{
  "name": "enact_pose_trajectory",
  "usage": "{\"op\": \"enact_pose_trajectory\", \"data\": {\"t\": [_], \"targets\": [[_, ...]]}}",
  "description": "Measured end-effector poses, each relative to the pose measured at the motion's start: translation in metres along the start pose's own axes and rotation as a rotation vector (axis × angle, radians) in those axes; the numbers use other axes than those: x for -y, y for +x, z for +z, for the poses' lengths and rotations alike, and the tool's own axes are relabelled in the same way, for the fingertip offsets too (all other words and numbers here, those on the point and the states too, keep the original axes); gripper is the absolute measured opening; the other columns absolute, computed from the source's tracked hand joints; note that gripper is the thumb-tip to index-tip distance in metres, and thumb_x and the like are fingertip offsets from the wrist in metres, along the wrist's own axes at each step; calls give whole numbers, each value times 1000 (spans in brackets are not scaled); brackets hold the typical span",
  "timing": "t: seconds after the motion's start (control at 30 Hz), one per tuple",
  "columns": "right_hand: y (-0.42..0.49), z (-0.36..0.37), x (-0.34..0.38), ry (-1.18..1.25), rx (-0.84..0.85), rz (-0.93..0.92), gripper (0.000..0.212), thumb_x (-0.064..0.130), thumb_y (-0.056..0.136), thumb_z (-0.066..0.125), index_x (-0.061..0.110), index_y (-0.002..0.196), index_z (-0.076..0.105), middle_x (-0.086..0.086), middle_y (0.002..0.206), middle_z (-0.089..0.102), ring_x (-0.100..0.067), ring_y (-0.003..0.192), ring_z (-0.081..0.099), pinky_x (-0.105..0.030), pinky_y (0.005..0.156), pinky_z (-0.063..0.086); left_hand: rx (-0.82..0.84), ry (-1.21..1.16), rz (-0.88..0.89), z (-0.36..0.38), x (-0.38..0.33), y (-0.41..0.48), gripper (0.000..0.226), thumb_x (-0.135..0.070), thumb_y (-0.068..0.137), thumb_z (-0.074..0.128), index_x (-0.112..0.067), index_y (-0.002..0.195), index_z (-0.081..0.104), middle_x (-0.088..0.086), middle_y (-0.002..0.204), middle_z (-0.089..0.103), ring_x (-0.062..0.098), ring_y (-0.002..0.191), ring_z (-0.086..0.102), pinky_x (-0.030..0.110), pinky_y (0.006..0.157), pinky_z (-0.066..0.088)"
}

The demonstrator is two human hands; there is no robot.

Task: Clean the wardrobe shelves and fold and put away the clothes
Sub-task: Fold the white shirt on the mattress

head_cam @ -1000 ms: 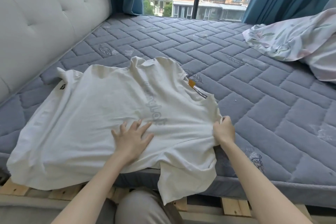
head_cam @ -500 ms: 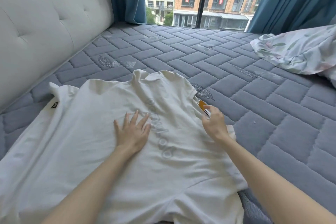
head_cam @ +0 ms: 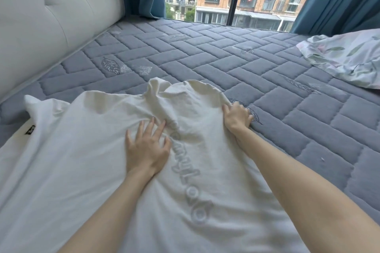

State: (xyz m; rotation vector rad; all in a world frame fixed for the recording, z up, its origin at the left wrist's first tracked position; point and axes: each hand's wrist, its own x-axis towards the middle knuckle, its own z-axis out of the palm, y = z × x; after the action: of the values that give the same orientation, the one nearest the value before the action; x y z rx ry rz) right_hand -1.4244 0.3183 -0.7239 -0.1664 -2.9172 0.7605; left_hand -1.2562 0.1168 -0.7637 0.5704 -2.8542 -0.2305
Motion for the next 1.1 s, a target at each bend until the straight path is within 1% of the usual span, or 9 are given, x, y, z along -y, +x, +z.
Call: {"op": "enact_pose_trajectory", "data": {"t": [0.17, 0.3, 0.4, 0.53, 0.7, 0.8, 0.9, 1.0, 1.1], "targets": [[8, 0, -24, -115, -138, -79, 20, 25, 101, 40, 9, 113, 43, -19, 115, 62, -35, 110, 55, -46, 89, 35, 0, -20, -70, 1, 3, 24, 56, -53, 93, 25, -46, 148, 20, -12, 160, 12, 13, 148, 7, 64, 110, -3], [21, 0, 6, -169, -96, -151, 44, 11, 89, 50, 14, 132, 44, -12, 136, 45, -31, 128, 34, -45, 102, 29, -17, -18, -76, 5, 3, 28, 58, -54, 91, 19, -45, 148, 22, -11, 160, 15, 15, 149, 7, 64, 110, -3], [28, 8, 41, -79, 37, -356, 50, 25, 95, 49, 13, 142, 41, -11, 144, 45, -28, 136, 33, -43, 114, 19, -32, -32, -78, 4, 4, 28, 67, -56, 83, 9, -45, 148, 23, -11, 160, 17, 15, 148, 9, 63, 111, -3], [41, 24, 69, -142, 221, -260, 71, 51, 97, 42, 7, 150, 26, -16, 151, 36, -32, 143, 26, -45, 118, 10, -43, -43, -73, 5, 4, 27, 69, -56, 82, 9, -45, 148, 24, -10, 159, 18, 16, 148, 9, 63, 112, -1], [41, 23, 83, 23, 314, -172, 37, 54, 94, 45, 21, 98, 60, -5, 115, 64, -28, 118, 53, -47, 105, 31, -43, -38, -79, 7, 7, 28, 67, -56, 83, 13, -45, 147, 25, -11, 159, 20, 15, 148, 10, 61, 113, -1], [21, 8, 87, 288, 89, -270, 21, 40, 95, 50, 22, 99, 60, 0, 104, 67, -26, 104, 59, -44, 97, 38, -51, -56, -76, 7, 7, 28, 65, -55, 83, 15, -44, 145, 31, -12, 157, 25, 13, 148, 13, 58, 114, -2], [-25, -13, 71, 373, -161, -660, 16, 29, 92, 55, 17, 87, 64, 4, 79, 62, -21, 78, 56, -36, 76, 42, -100, -178, -90, 4, 8, 29, 58, -48, 86, 27, -37, 141, 43, -14, 151, 37, 10, 145, 22, 51, 116, -1], [-54, -19, 35, 80, 91, -1047, 12, 29, 77, 55, 19, 71, 58, 5, 69, 54, -22, 72, 50, -32, 66, 38, -204, -509, -152, -1, 12, 28, 48, -33, 86, 41, -28, 132, 53, -8, 135, 56, 10, 131, 45, 45, 120, 7], [-63, -26, 8, -167, 370, -999, 5, 27, 76, 62, 24, 71, 60, 10, 71, 47, -21, 83, 48, -31, 70, 36, -283, -907, -209, -10, 19, 23, 49, -29, 83, 46, -18, 130, 53, 0, 127, 57, 18, 118, 53, 44, 111, 32]]}}
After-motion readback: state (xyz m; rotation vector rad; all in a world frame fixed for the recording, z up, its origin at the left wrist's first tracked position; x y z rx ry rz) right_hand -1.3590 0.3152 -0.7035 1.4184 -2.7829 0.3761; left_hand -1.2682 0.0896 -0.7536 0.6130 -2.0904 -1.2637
